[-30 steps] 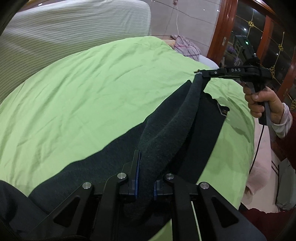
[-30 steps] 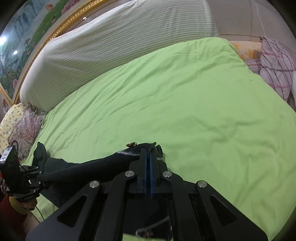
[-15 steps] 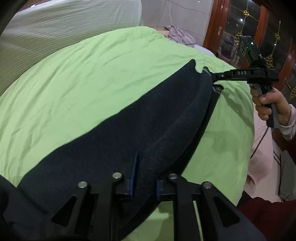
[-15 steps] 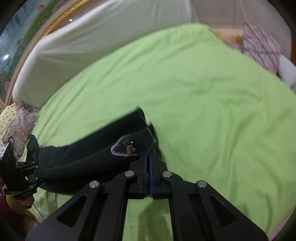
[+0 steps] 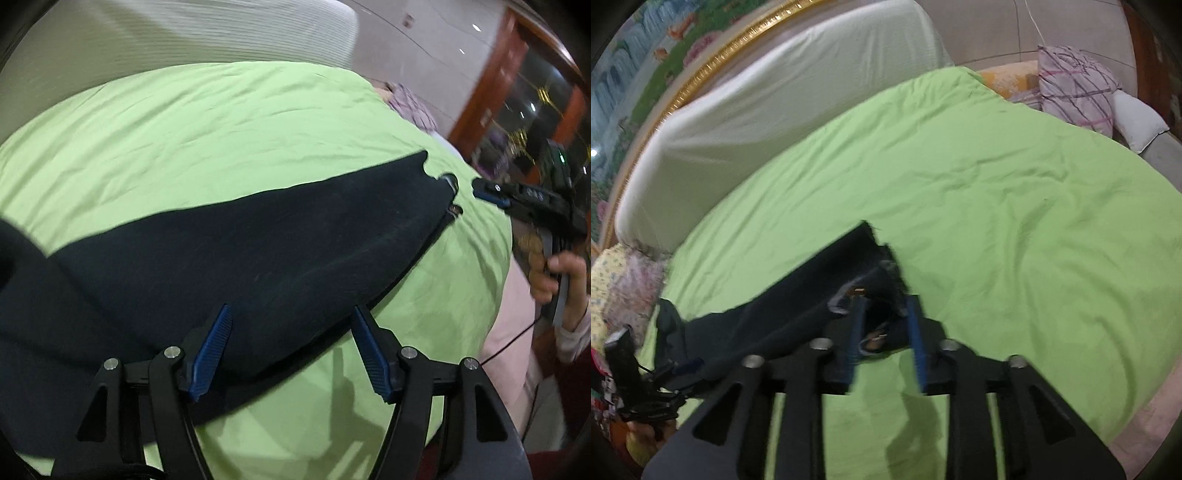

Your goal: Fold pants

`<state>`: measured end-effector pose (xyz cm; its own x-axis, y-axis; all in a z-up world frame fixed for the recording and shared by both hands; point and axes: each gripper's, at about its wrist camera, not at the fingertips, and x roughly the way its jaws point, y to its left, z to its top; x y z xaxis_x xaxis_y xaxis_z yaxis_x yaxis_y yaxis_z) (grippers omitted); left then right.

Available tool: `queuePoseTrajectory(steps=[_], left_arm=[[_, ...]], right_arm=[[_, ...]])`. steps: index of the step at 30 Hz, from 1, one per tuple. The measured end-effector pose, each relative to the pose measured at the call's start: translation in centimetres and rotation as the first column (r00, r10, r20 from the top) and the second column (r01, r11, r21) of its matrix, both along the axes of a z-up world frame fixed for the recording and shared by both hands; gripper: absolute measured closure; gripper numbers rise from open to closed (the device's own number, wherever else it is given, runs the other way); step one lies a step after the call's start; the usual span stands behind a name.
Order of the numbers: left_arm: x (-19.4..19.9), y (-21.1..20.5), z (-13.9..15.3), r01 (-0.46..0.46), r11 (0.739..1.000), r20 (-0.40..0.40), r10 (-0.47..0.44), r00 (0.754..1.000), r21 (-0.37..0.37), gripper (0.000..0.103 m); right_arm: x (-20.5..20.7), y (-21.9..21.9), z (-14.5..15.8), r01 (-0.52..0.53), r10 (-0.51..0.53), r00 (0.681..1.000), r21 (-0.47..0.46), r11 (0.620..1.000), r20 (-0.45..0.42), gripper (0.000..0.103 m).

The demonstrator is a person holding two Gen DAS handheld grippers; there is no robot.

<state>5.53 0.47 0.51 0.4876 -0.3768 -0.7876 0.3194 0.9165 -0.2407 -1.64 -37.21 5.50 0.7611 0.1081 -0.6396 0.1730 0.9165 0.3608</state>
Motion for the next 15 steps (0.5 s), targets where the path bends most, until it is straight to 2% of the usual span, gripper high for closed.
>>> queuePoseTrajectory(steps=[5,8,12,15], left_arm=[[-0.7,2.8,0.8,-0.109,0.993,-0.023,0.108,0.994,-0.039,0.031],[-0.4,5.1,1.0,-0.196,0.979,-0.062,0.193,0.979,-0.052,0.031],[1.2,9.1,1.3,-0.332,0.940,-0.153,0.318,0.936,-0.077,0.031],[3.1,11.8,1.7,-0.443,0.894,-0.217,0.421,0.881,-0.063,0.031]], right_arm=[[1.2,4.3,0.2,-0.127,0.127,0.992,0.012,0.992,0.022,0.067],[2.1,7.6,0.0,-0.222,0.221,0.975,0.025,0.975,0.018,0.065],[3.2,11.7,-0.6,-0.328,0.328,0.945,0.044,0.944,0.012,0.064],[3.8,15.1,-1.2,-0.421,0.421,0.907,0.054,0.905,0.002,0.064]])
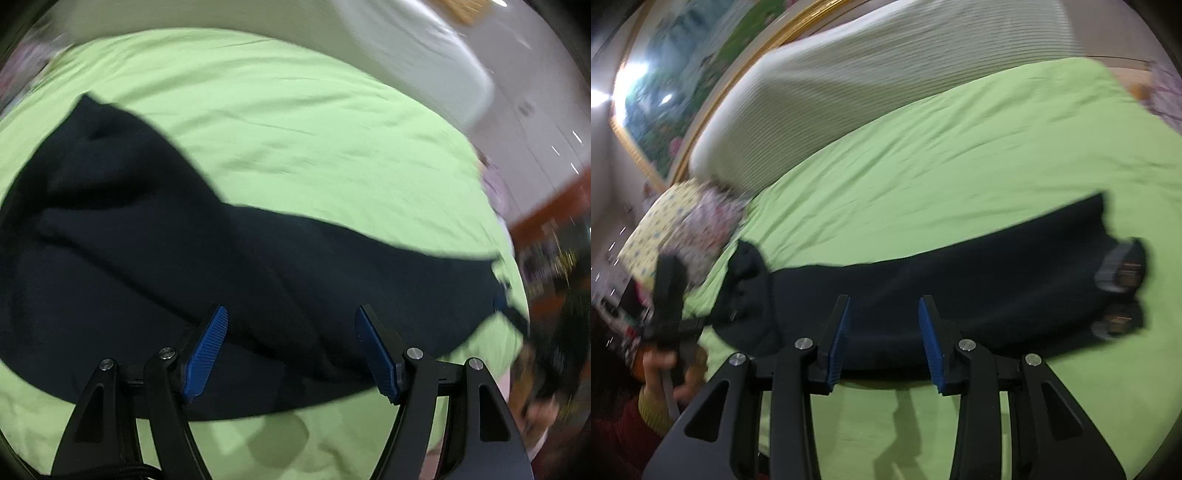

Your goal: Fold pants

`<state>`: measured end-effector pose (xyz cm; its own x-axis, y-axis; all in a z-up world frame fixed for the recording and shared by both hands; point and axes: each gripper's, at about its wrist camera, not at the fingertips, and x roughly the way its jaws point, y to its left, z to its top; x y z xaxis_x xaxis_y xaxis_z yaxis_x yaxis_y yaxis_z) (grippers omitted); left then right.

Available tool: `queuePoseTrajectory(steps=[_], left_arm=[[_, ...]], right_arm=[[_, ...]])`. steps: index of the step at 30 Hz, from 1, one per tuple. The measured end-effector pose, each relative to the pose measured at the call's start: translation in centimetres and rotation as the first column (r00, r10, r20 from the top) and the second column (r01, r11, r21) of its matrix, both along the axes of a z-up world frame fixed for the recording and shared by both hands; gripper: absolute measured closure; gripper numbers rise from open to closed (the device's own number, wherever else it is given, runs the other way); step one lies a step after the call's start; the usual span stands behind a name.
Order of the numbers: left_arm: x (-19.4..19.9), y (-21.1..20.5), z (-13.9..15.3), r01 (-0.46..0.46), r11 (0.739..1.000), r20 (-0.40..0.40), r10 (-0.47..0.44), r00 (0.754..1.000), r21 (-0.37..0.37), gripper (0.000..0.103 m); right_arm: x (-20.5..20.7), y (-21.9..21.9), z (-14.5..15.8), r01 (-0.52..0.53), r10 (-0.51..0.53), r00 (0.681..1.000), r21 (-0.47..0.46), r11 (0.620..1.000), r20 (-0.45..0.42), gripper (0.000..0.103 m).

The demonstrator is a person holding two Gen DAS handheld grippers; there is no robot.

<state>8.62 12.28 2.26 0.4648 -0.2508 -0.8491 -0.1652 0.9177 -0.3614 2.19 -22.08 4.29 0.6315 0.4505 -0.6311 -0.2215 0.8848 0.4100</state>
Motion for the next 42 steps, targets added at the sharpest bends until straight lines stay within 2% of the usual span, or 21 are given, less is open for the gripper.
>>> queuePoseTrajectory(steps=[6,11,13,17,18,19,20,21,22,24,25,26,30,33,35,38,42], left_arm=[[5.6,3.0,0.6,-0.070,0.993,-0.117,0.081,0.990,0.094,0.031],[9.4,4.0,0.3,-0.063,0.974,-0.214,0.111,0.971,0.220,0.031],[10.7,4.4,-0.3,-0.045,0.969,-0.257,0.109,0.960,0.243,0.033],[12.3,4.6,-2.3,0.009,0.960,-0.336,0.089,0.938,0.281,0.039],[12.4,4.6,-2.6,0.011,0.960,-0.343,0.089,0.935,0.280,0.043],[12.5,4.7,-2.9,0.010,0.959,-0.343,0.091,0.935,0.284,0.052],[12.5,4.9,-3.0,0.007,0.957,-0.328,0.092,0.940,0.290,0.058],[12.4,5.0,-3.0,0.006,0.955,-0.308,0.090,0.947,0.297,0.071],[12.2,5.1,-3.0,0.006,0.953,-0.295,0.087,0.952,0.301,0.078],[11.4,5.4,-2.8,-0.006,0.955,-0.254,0.085,0.963,0.297,0.088],[10.9,5.7,-2.6,-0.021,0.957,-0.232,0.091,0.968,0.289,0.093],[10.3,6.0,-2.4,-0.037,0.961,-0.210,0.097,0.973,0.273,0.094],[6.8,7.2,-0.6,-0.090,0.972,-0.100,0.114,0.988,0.219,0.099],[3.2,8.3,1.0,-0.154,0.975,0.017,0.153,0.988,0.160,0.099],[-0.2,8.5,2.1,-0.202,0.972,0.107,0.189,0.976,0.121,0.099],[-4.0,8.8,2.5,-0.257,0.963,0.170,0.240,0.956,0.085,0.099],[-8.9,10.8,2.3,-0.333,0.943,0.208,0.324,0.923,0.006,0.099]], right_arm=[[1.5,7.1,-1.5,-0.202,0.202,0.979,0.007,0.979,-0.034,0.063],[3.1,14.6,-2.8,-0.393,0.390,0.919,-0.041,0.919,-0.061,0.062],[3.8,16.8,-3.6,-0.435,0.430,0.899,-0.066,0.898,-0.082,0.060],[5.7,19.6,-5.8,-0.463,0.446,0.884,-0.126,0.878,-0.139,0.060],[6.0,19.8,-6.1,-0.463,0.445,0.883,-0.123,0.878,-0.146,0.060],[6.3,19.8,-6.4,-0.463,0.445,0.882,-0.117,0.879,-0.153,0.060],[6.4,19.7,-6.7,-0.464,0.446,0.882,-0.113,0.879,-0.155,0.060],[6.5,19.6,-6.9,-0.464,0.446,0.882,-0.107,0.879,-0.154,0.060],[6.6,19.4,-7.0,-0.464,0.448,0.881,-0.098,0.880,-0.152,0.061],[6.4,19.2,-7.0,-0.469,0.455,0.879,-0.088,0.879,-0.143,0.072],[6.4,19.1,-7.1,-0.468,0.454,0.880,-0.093,0.879,-0.142,0.087],[6.4,18.9,-7.1,-0.467,0.452,0.880,-0.093,0.880,-0.144,0.094],[5.3,18.6,-6.6,-0.476,0.465,0.878,-0.100,0.874,-0.117,0.097],[4.8,18.6,-6.1,-0.482,0.472,0.875,-0.109,0.869,-0.108,0.097],[4.3,18.7,-5.7,-0.491,0.482,0.871,-0.119,0.863,-0.099,0.097],[3.3,20.5,-5.3,-0.518,0.510,0.855,-0.155,0.841,-0.089,0.097],[1.8,21.8,-4.7,-0.545,0.541,0.836,-0.243,0.803,-0.087,0.097]])
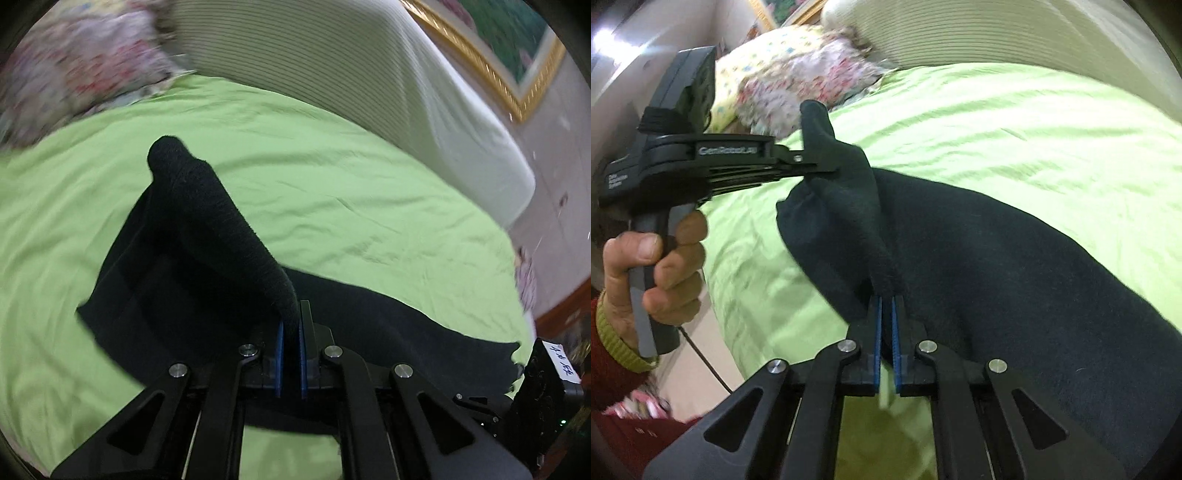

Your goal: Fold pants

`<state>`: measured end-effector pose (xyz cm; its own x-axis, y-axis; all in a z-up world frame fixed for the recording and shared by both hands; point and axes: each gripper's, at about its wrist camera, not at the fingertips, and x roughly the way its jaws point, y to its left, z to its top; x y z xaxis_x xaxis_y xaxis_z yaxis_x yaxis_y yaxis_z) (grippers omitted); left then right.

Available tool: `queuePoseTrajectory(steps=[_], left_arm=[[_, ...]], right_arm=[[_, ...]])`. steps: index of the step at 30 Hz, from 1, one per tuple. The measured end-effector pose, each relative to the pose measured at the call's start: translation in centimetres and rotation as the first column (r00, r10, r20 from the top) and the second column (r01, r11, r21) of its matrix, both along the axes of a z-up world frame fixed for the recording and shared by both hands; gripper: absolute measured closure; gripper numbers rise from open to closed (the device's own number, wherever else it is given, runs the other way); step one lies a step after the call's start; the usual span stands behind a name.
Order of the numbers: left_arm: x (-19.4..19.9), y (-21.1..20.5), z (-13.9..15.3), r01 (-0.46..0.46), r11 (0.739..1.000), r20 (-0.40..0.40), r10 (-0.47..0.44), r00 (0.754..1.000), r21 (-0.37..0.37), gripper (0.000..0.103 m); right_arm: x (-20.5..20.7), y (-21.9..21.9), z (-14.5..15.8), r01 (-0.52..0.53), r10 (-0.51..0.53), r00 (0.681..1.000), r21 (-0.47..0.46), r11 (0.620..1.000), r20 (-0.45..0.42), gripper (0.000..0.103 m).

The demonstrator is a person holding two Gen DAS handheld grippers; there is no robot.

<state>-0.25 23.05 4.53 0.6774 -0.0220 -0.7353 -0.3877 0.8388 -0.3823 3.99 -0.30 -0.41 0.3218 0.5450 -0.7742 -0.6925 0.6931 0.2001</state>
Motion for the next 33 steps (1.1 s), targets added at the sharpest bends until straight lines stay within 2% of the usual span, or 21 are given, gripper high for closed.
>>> queuePoseTrajectory(steps=[4,14,27,30,31,33], left_arm=[[-2.0,0.2,-1.3,-0.033,0.998,0.028,0.035,0.999,-0.054,0.099],[-5.0,1.5,-5.4,-0.068,0.980,0.023,0.074,0.997,-0.187,0.099],[-6.5,1.8,-8.5,-0.054,0.973,0.006,0.057,0.998,-0.225,0.096],[-7.0,2.0,-8.5,-0.055,0.972,0.006,0.058,0.998,-0.228,0.091],[-7.1,2.0,-8.5,-0.058,0.973,0.002,0.060,0.998,-0.224,0.090],[-7.7,2.4,-8.4,-0.074,0.971,-0.004,0.075,0.997,-0.227,0.089]], right_arm=[[-0.7,1.3,0.0,-0.030,0.031,0.999,-0.061,0.998,0.015,0.097],[-0.5,2.7,-0.9,-0.034,0.037,0.999,-0.152,0.988,0.014,0.097],[-0.8,2.8,-2.4,-0.043,0.044,0.999,-0.205,0.978,0.001,0.097],[-0.1,2.6,-2.7,-0.033,0.024,0.999,-0.192,0.981,-0.046,0.097],[0.1,2.6,-2.8,-0.037,0.025,0.998,-0.194,0.980,-0.062,0.094],[-0.1,2.4,-2.7,-0.032,0.019,0.997,-0.189,0.981,-0.068,0.094]])
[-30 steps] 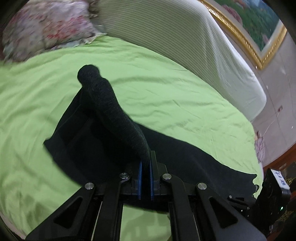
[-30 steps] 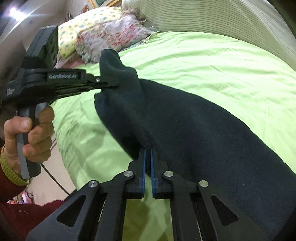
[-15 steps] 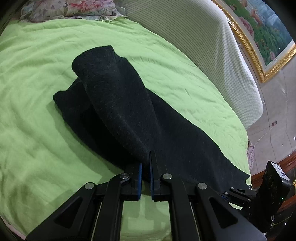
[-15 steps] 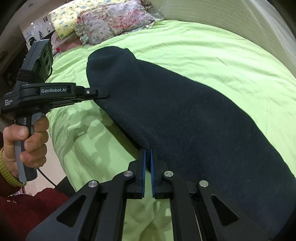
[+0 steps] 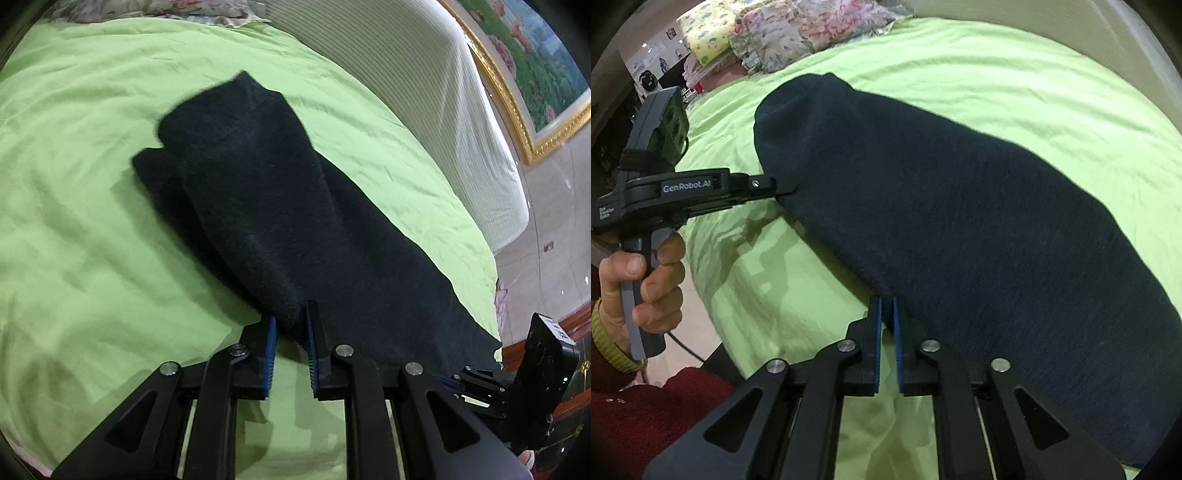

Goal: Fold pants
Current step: 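Open both grippers and release the stacked pant legs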

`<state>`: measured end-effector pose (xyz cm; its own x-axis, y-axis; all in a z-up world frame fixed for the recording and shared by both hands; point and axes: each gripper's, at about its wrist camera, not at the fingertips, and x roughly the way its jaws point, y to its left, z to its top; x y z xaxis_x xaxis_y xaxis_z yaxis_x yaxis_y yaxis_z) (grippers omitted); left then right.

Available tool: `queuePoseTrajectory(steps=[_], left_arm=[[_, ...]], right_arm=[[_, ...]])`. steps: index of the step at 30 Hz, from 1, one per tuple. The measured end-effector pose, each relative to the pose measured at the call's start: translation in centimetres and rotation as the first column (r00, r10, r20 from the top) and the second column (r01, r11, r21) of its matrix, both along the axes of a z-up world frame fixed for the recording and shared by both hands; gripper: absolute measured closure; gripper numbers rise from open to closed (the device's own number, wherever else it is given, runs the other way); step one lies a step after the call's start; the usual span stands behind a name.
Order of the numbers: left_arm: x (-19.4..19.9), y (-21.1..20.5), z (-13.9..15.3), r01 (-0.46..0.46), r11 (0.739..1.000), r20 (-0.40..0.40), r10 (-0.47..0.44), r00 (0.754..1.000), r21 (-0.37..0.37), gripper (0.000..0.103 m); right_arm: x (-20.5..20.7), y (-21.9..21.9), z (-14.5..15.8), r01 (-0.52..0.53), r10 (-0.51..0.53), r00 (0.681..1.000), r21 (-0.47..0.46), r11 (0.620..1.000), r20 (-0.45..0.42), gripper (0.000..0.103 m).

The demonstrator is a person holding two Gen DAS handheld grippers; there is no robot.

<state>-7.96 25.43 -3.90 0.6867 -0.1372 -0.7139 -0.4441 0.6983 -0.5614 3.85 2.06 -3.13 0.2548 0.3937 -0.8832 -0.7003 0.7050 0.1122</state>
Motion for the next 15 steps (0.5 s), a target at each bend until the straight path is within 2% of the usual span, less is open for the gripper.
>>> queuePoseTrajectory(steps=[4,6,9,10,15], left_arm=[[-1.4,1.0,0.1,-0.038,0.999,-0.015,0.038,0.999,-0.004,0.085],[-2.0,1.6,0.3,-0.065,0.998,-0.017,0.065,0.998,-0.019,0.081],[-2.2,2.5,0.4,-0.090,0.995,-0.018,0.089,0.996,-0.047,0.060],[-2.2,2.8,0.3,-0.100,0.994,-0.020,0.100,0.995,-0.053,0.058],[-1.4,4.2,0.0,-0.136,0.988,-0.041,0.134,0.990,-0.074,0.055]], right_arm=[[0.0,-1.0,0.4,0.022,-0.018,0.999,0.078,0.997,-0.046,0.093],[0.2,-1.8,0.9,0.033,-0.021,0.997,0.154,0.988,-0.079,0.093],[0.6,-2.6,1.6,0.078,-0.055,0.993,0.231,0.970,-0.107,0.093],[0.8,-2.9,1.8,0.092,-0.067,0.992,0.245,0.965,-0.109,0.093],[2.4,-3.7,3.2,0.166,-0.148,0.985,0.271,0.948,-0.086,0.092]])
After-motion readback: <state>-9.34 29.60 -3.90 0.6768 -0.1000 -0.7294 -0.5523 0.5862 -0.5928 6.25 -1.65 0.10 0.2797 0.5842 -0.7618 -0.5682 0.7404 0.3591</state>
